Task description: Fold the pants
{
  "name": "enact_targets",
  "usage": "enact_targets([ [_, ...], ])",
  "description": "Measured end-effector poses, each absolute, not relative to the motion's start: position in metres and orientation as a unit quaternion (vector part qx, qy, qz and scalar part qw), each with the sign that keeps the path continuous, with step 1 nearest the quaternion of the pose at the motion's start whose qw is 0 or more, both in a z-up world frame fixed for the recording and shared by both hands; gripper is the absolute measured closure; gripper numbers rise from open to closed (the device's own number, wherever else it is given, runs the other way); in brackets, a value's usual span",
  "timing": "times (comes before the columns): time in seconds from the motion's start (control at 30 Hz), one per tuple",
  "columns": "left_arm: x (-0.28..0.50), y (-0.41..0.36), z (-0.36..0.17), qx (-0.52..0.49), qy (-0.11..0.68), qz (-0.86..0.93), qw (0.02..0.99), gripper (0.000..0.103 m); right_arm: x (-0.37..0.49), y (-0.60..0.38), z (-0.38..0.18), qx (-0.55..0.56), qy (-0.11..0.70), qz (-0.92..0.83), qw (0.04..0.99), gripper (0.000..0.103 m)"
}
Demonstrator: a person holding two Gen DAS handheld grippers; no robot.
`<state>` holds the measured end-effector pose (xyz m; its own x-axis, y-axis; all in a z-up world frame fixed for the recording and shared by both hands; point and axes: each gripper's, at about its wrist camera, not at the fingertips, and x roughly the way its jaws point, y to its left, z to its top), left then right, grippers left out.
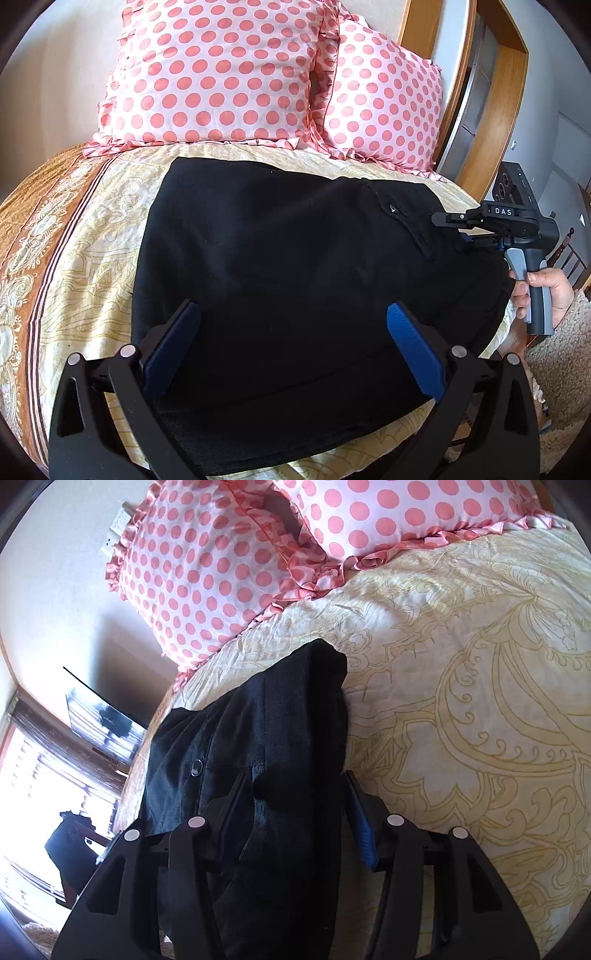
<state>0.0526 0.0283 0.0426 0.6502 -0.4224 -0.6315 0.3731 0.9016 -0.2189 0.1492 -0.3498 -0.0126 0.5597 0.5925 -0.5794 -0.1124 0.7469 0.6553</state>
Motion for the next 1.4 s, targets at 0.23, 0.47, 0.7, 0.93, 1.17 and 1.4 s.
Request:
enact_targets([
  [0.23, 0.052, 0.026, 0.041, -0.022, 0.352, -0.213, 0.911, 0.002, 0.138, -0.332, 0.010, 0.206, 0.395, 0.182, 0.877, 0.085],
  [0.47, 0.053, 0.026, 0.041, -0.018, 0.352, -0.211, 0.912, 0.002, 0.116, -0.284, 0.036, 0.070, 0.354, 0.192, 0.913, 0.086],
  [0.7, 0.053, 0.026, 0.041, -0.015, 0.350, -0.214, 0.912, 0.002, 0.139, -0.322, 0.007, 0.158, 0.403, 0.171, 0.885, 0.072],
  [0.93, 0.053, 0.026, 0.040, -0.016, 0.349, -0.214, 0.912, 0.002, 0.145, -0.326, -0.002, 0.200, 0.403, 0.203, 0.870, 0.078],
  [1.17, 0.054, 0.026, 0.040, -0.022, 0.349, -0.212, 0.913, 0.002, 0.116, -0.283, 0.039, 0.092, 0.337, 0.217, 0.912, 0.085],
  [1.4, 0.070, 0.054, 0.055, -0.108, 0.372, -0.234, 0.892, 0.002, 0.130, -0.301, 0.018, 0.120, 0.374, 0.185, 0.901, 0.086],
])
